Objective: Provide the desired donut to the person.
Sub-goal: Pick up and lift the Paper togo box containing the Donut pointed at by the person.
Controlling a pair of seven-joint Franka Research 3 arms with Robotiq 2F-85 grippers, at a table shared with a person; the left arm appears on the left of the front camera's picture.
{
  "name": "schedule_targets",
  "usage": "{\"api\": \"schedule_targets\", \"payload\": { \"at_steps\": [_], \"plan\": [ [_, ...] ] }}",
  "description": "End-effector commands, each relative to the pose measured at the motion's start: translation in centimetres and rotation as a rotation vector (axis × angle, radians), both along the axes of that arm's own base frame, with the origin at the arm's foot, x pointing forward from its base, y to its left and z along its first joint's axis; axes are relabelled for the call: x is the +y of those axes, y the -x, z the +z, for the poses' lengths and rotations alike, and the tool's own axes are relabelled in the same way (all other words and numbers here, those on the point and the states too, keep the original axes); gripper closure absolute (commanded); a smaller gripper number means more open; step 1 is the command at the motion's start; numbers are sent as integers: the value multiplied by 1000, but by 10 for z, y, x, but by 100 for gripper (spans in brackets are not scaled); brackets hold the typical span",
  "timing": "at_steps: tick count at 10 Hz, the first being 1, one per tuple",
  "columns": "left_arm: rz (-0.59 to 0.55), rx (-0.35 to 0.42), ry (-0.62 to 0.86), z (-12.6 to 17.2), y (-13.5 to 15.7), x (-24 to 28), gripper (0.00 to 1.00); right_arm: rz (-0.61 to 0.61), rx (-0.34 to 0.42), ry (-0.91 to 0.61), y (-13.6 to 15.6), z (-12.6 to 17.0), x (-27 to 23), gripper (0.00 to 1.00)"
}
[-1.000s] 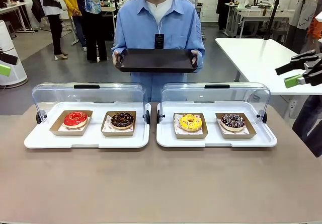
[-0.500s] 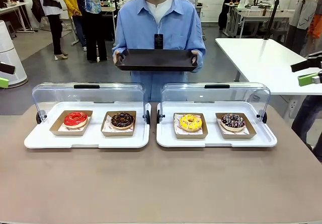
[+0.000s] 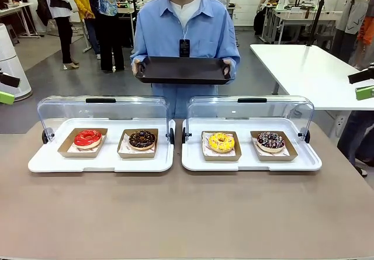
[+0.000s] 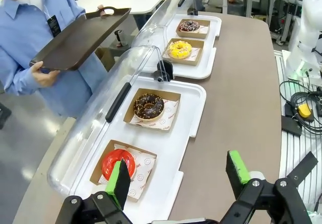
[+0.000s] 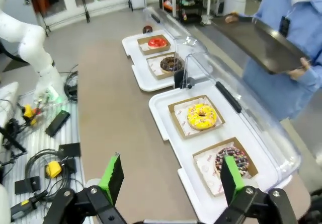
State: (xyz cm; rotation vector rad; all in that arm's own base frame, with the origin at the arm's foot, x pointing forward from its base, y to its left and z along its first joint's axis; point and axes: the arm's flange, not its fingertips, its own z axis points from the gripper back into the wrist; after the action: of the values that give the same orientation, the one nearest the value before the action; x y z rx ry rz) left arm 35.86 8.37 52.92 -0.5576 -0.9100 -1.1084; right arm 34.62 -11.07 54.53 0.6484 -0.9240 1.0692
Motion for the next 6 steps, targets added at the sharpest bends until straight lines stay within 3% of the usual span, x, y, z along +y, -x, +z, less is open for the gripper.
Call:
{"api": "schedule_targets", "payload": {
  "at_steps": [1, 6],
  "plan": [
    [-14, 1, 19, 0, 0, 2, 0, 8, -7, -9, 1, 2, -2, 0],
    [-14, 1, 19, 0, 0, 2, 0, 8, -7, -9, 1, 2, -2, 0]
  ]
}}
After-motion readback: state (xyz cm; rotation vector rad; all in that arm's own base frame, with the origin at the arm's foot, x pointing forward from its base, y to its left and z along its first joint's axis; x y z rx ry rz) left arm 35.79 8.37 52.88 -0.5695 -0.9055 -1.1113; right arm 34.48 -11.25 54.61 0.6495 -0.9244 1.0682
